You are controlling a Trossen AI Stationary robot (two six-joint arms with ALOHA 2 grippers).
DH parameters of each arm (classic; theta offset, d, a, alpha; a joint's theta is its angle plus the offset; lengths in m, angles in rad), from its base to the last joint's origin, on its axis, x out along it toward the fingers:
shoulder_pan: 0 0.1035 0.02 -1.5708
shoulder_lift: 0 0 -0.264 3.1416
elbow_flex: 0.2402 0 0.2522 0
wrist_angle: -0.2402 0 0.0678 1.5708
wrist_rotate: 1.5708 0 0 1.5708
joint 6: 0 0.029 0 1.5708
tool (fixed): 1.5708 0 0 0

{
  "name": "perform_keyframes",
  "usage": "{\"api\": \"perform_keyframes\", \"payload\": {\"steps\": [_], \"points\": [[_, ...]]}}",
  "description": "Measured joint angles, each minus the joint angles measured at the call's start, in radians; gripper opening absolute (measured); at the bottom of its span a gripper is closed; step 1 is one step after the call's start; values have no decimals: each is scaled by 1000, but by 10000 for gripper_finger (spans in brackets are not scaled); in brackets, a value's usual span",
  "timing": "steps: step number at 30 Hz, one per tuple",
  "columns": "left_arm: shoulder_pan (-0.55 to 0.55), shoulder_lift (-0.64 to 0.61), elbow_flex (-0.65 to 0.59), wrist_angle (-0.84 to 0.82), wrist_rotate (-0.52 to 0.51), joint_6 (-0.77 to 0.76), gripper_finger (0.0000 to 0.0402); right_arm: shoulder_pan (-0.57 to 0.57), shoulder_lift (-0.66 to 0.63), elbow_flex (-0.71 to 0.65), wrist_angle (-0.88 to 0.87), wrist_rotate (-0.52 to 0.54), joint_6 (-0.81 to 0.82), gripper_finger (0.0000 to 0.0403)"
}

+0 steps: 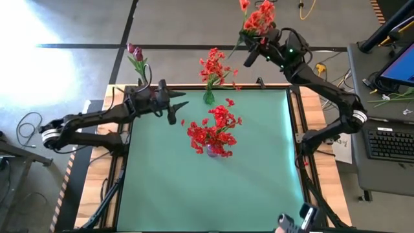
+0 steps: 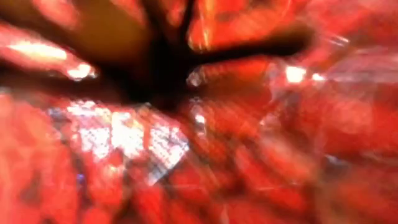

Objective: Sort flowers into vase by color
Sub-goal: Put the orange flowers into the green vase

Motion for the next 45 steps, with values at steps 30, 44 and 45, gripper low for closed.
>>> {"api": "perform_keyframes", "payload": {"steps": [30,44,45], "points": [[218,693,115,637,160,-189,318,-58,60,-13,-47,-13,18,18],[226,807,121,774,186,-268,320,-57,60,-13,-40,-13,18,18],[225,809,122,773,186,-274,320,-57,60,-13,-34,-13,23,18]]}}
